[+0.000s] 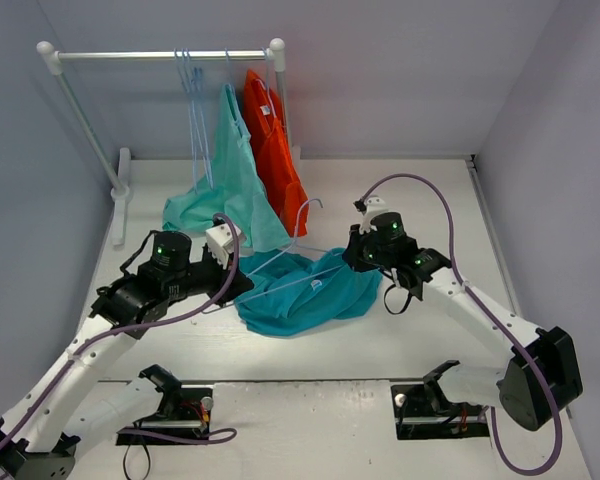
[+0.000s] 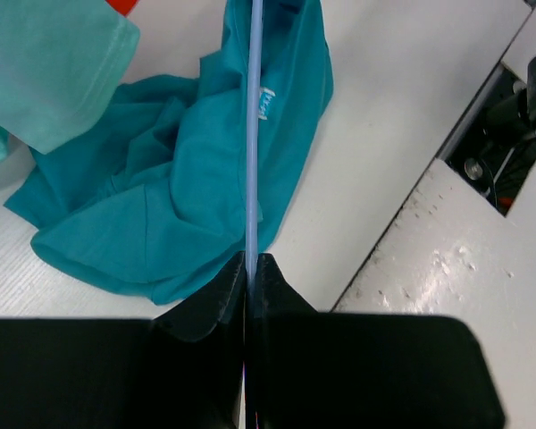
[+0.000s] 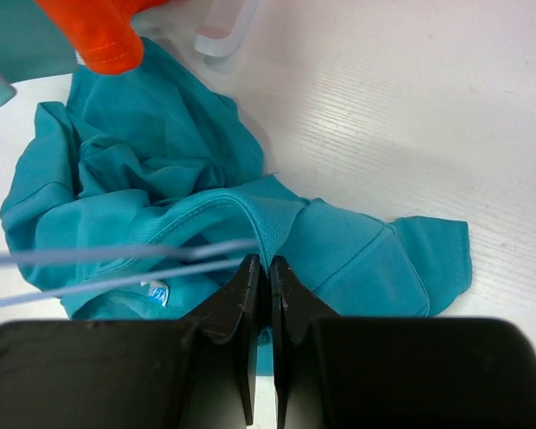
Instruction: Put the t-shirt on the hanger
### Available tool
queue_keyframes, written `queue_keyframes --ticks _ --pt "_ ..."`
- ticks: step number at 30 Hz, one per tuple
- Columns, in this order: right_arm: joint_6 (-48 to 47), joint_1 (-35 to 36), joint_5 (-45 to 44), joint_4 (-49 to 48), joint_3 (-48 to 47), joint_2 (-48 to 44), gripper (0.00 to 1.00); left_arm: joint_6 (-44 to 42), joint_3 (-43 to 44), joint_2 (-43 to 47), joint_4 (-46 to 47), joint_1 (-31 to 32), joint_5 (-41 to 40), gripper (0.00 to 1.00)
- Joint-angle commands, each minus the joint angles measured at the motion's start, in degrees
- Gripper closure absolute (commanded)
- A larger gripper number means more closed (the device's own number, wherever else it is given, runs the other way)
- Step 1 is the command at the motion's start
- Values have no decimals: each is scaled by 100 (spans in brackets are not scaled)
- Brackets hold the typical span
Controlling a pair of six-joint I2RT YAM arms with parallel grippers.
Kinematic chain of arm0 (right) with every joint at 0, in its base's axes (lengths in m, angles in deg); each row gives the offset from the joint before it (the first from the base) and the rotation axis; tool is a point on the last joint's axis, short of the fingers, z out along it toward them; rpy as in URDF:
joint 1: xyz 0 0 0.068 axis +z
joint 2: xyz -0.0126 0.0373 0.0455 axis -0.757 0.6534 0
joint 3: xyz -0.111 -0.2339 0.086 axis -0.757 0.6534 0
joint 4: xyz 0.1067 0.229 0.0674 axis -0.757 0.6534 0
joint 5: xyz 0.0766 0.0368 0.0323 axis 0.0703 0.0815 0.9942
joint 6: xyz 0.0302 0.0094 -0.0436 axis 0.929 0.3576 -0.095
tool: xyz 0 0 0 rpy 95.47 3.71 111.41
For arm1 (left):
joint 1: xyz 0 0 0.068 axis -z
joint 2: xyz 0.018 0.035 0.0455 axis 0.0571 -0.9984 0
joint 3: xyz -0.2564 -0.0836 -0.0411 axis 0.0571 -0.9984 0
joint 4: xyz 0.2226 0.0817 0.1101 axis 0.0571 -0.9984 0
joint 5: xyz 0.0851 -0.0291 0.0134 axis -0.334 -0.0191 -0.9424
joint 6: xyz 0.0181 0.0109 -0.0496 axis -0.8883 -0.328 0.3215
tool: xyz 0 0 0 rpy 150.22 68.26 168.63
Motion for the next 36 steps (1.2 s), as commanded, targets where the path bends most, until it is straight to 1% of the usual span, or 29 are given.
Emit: queue_keyframes --ticks 1,4,5,6,10,15,22,29,36 --pt "-128 76 164 -214 -338 -300 100 457 -127 35 1458 158 -292 100" --pt "-179 115 203 -214 -425 -436 100 605 -325 -105 2032 410 -200 100" --pt "-213 132 228 -214 -451 -438 100 631 -369 -140 2039 414 -182 100" --pt "-277 164 268 -214 -522 -531 100 671 -440 -203 2364 538 -127 100" --pt "-534 203 274 -207 -718 -719 100 789 -603 -359 2964 824 75 100" --pt "-931 212 396 -214 -1041 -950 100 1071 -754 -455 3869 856 223 100" --pt "-1493 212 526 23 -1586 -1009 100 1132 -438 -520 4096 862 407 100" --pt "-1524 219 738 92 -2358 -780 100 1146 -120 -524 4564 953 335 100" --pt "-1732 212 818 129 -3062 -631 98 1153 151 -915 5185 1091 320 100"
